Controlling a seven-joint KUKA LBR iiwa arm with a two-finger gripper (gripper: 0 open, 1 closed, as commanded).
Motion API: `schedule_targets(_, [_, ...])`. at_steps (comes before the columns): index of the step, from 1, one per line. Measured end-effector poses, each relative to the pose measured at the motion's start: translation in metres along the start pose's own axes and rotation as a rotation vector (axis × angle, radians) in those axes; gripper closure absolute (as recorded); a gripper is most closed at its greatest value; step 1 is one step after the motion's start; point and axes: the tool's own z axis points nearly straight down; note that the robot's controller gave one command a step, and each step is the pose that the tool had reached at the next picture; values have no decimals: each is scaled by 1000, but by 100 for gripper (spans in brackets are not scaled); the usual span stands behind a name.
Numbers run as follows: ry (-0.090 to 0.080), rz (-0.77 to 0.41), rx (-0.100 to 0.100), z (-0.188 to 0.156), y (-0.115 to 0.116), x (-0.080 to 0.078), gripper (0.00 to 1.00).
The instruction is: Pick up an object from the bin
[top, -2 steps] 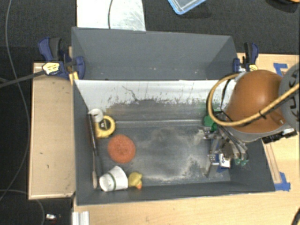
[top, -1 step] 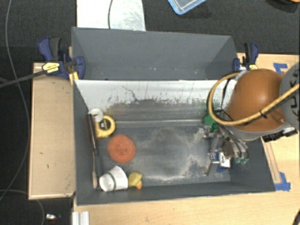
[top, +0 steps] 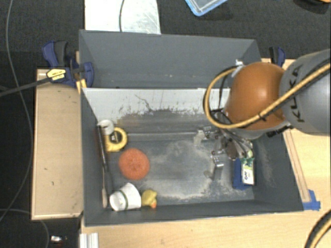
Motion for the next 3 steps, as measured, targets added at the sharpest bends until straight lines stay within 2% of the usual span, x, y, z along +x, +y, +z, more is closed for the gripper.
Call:
schedule_targets(1, [0, 54, -1, 26, 13, 7, 0])
schedule_targets(2, [3, 21, -2, -24, 1, -10, 0])
schedule_targets(3, [5, 64, -2, -43, -17, -14, 0])
